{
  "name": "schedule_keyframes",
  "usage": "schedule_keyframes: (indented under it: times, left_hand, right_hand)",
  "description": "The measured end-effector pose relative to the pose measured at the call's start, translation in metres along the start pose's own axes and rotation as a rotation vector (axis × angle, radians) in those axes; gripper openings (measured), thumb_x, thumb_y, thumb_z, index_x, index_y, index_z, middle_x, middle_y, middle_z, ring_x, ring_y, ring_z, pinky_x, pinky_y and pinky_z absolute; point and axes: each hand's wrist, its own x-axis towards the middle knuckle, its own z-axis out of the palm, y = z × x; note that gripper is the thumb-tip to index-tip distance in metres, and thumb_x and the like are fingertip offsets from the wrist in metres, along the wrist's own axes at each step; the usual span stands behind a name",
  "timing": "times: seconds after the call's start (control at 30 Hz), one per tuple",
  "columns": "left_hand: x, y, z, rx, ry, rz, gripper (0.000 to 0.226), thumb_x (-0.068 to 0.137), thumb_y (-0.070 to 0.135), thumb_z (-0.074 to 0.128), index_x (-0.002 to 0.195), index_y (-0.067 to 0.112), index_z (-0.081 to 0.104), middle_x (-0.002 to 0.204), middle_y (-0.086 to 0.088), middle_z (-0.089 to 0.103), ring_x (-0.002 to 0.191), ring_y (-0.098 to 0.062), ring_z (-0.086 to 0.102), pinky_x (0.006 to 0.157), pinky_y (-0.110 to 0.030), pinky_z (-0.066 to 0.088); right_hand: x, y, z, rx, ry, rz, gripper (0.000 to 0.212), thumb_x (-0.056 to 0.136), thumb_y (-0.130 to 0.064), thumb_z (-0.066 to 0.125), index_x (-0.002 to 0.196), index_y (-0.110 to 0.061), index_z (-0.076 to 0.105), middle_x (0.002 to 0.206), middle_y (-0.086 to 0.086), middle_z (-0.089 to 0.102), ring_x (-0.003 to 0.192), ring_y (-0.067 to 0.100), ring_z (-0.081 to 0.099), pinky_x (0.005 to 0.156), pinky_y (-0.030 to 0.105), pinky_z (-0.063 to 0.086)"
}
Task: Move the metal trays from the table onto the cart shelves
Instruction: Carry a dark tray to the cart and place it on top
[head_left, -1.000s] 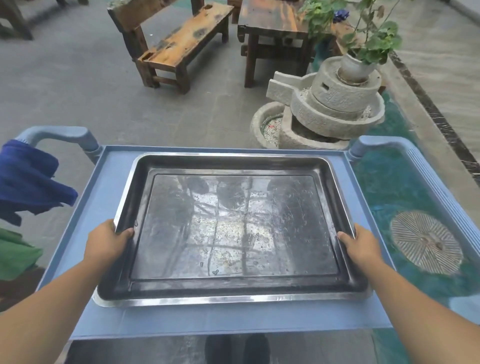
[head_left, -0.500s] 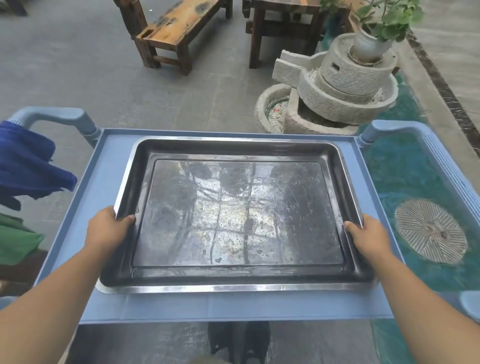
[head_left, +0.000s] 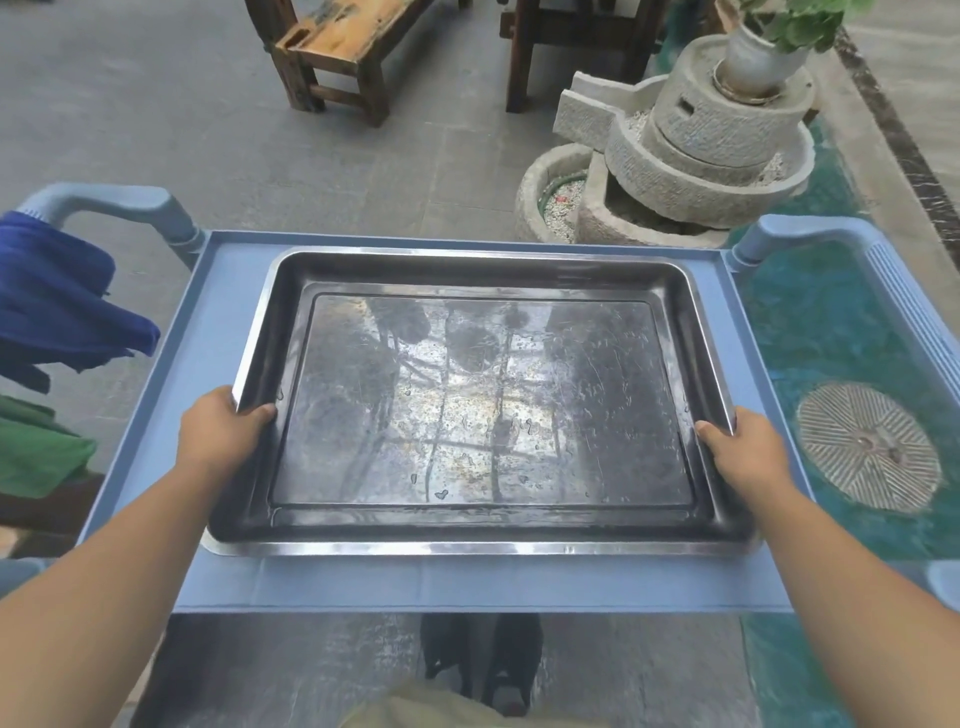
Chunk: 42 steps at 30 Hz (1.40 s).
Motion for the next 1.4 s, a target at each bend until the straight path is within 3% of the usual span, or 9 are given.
schedule_keyframes:
  times: [0.13,0.27,0.43,0.6,0.7,0.9,1.13,1.27,1.4]
  left_hand:
    - [-0.003,0.002,0.000,0.055,0.025,0.018,0.032,0.087,0.033,0.070,0.088,0.005,0.056,0.076,-0.014,0.060,0.071,-0.034,0.056,0.064,-0.042,0.047]
    - [-0.010,0.006,-0.001,0.055,0.084,0.041,0.034,0.091,0.033,0.065,0.107,0.009,0.048,0.095,-0.015,0.061,0.081,-0.035,0.056,0.068,-0.042,0.045]
    - [-0.022,0.008,-0.003,0.119,0.158,0.246,0.042,0.089,0.015,0.064,0.126,0.007,0.044,0.128,-0.019,0.045,0.109,-0.040,0.052,0.091,-0.051,0.046]
    - [-0.049,0.019,0.007,0.209,0.100,0.470,0.032,0.088,0.012,0.064,0.118,0.004,0.058,0.118,-0.019,0.057,0.110,-0.038,0.051,0.100,-0.051,0.042]
    - [-0.074,0.029,0.019,0.224,0.003,0.565,0.016,0.092,0.020,0.062,0.102,0.008,0.065,0.100,-0.010,0.065,0.096,-0.030,0.058,0.098,-0.048,0.045]
    - [-0.122,0.052,0.047,0.190,-0.197,0.691,0.028,0.094,0.037,0.058,0.108,0.013,0.062,0.093,0.004,0.053,0.087,-0.019,0.052,0.087,-0.039,0.047]
    - [-0.149,0.050,0.063,0.316,-0.353,0.875,0.065,0.085,0.079,0.033,0.116,0.027,0.055,0.113,0.009,0.050,0.105,-0.014,0.049,0.094,-0.033,0.038]
    - [-0.155,0.041,0.068,0.441,-0.350,0.897,0.082,0.076,0.091,0.028,0.130,0.033,0.047,0.138,0.004,0.039,0.131,-0.018,0.036,0.111,-0.046,0.028]
    - [-0.155,0.044,0.071,0.559,-0.394,0.906,0.095,0.068,0.098,0.025,0.139,0.036,0.040,0.152,0.002,0.029,0.142,-0.022,0.021,0.116,-0.052,0.021]
  right_hand:
    - [-0.001,-0.001,-0.001,-0.006,0.005,0.017,0.019,0.090,-0.027,0.065,0.084,-0.010,0.060,0.074,0.008,0.064,0.073,0.031,0.061,0.060,0.035,0.048]
    - [-0.007,-0.002,-0.001,-0.050,0.067,-0.002,0.028,0.088,-0.031,0.068,0.079,-0.012,0.049,0.073,0.008,0.057,0.067,0.026,0.053,0.053,0.033,0.036]
    - [-0.023,-0.011,-0.004,-0.078,0.151,-0.142,0.052,0.086,-0.039,0.070,0.124,-0.013,0.045,0.125,0.008,0.042,0.100,0.025,0.052,0.079,0.039,0.046]
    - [-0.047,-0.020,-0.002,-0.136,0.138,-0.345,0.052,0.086,-0.026,0.069,0.128,-0.011,0.044,0.138,0.007,0.032,0.130,0.030,0.036,0.107,0.046,0.039]
    - [-0.071,-0.030,0.009,-0.185,0.062,-0.423,0.047,0.086,-0.028,0.070,0.125,-0.010,0.051,0.142,0.008,0.033,0.134,0.028,0.033,0.110,0.045,0.037]
    - [-0.116,-0.059,0.032,-0.206,-0.211,-0.504,0.048,0.089,-0.045,0.063,0.128,-0.020,0.049,0.144,0.001,0.031,0.135,0.022,0.034,0.110,0.041,0.036]
    - [-0.141,-0.063,0.048,-0.323,-0.461,-0.537,0.097,0.075,-0.092,0.014,0.147,-0.030,0.034,0.159,-0.004,0.018,0.147,0.017,0.017,0.117,0.043,0.027]
    - [-0.149,-0.052,0.058,-0.496,-0.474,-0.570,0.111,0.063,-0.101,0.014,0.155,-0.037,0.012,0.165,-0.004,-0.006,0.151,0.017,-0.007,0.123,0.045,0.004]
    - [-0.147,-0.050,0.058,-0.529,-0.484,-0.597,0.116,0.058,-0.103,0.022,0.155,-0.041,0.005,0.164,-0.004,-0.013,0.151,0.018,-0.012,0.122,0.045,-0.001]
